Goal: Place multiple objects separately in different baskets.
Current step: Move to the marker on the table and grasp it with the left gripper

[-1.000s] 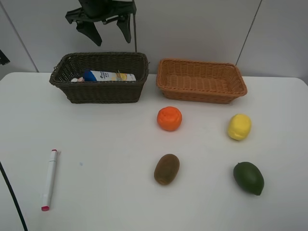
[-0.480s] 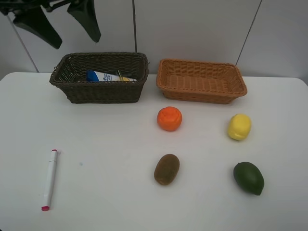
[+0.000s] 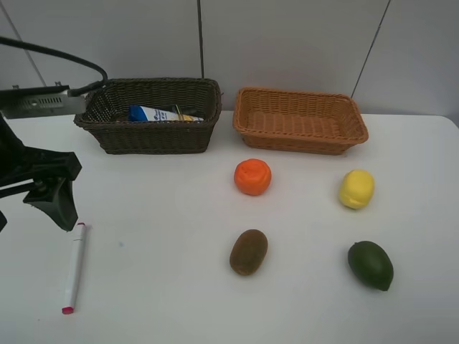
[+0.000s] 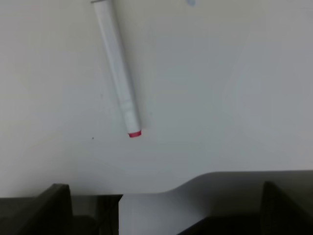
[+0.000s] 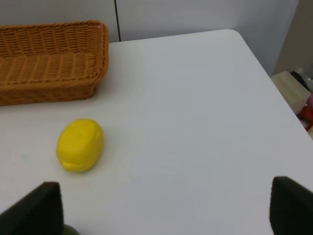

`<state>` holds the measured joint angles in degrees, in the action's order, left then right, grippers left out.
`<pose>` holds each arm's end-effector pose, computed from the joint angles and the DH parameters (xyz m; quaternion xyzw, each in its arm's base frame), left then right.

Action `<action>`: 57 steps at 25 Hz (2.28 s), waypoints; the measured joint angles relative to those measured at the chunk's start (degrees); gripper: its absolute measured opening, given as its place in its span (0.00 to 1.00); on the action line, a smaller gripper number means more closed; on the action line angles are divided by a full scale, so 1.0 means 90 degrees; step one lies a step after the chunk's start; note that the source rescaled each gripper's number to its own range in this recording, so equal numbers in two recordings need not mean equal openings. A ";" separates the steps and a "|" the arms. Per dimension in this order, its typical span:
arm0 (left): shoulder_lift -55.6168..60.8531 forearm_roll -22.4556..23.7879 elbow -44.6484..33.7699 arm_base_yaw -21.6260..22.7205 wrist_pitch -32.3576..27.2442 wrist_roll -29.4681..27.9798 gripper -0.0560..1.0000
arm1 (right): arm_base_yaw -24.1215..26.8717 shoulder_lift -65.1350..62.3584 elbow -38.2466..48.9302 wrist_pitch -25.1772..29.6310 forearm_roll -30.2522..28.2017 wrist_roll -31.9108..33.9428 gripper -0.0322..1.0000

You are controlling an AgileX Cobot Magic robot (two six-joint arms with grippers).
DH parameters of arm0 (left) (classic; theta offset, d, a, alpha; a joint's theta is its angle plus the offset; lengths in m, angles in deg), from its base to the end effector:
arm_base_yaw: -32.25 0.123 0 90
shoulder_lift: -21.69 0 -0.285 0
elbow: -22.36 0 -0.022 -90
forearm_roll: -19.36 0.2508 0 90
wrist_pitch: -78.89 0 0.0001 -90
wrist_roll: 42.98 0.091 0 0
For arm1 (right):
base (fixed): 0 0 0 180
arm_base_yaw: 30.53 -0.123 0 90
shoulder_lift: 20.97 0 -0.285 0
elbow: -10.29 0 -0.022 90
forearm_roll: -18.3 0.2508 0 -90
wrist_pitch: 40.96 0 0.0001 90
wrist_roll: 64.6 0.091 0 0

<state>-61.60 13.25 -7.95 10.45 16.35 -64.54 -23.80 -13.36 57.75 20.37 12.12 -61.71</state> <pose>0.1932 -0.0865 0.2354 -0.0209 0.9981 -0.0571 0.0135 -0.0092 -0.0076 0.2822 0.0741 0.8454 -0.0714 0.5241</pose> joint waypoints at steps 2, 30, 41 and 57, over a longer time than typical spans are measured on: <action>-0.0315 0.0000 -0.0186 0.0000 0.0330 -0.0007 1.00 | 0.0000 0.0000 0.0000 0.0000 0.0000 0.0000 1.00; -0.3467 0.0853 -0.0243 0.0518 0.2127 -0.0659 1.00 | 0.0000 0.0000 0.0000 0.0000 0.0000 0.0000 1.00; -0.3604 0.0859 -0.0243 0.0547 0.2494 -0.0673 0.88 | 0.0000 0.0000 0.0000 0.0000 0.0000 0.0000 1.00; -0.2709 0.0300 0.0131 0.0547 0.1987 0.0163 0.06 | 0.0000 0.0000 0.0000 0.0000 0.0000 0.0000 1.00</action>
<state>-85.98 15.95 -6.77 15.37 34.23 -63.07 -23.80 -13.36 57.75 20.37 12.12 -61.71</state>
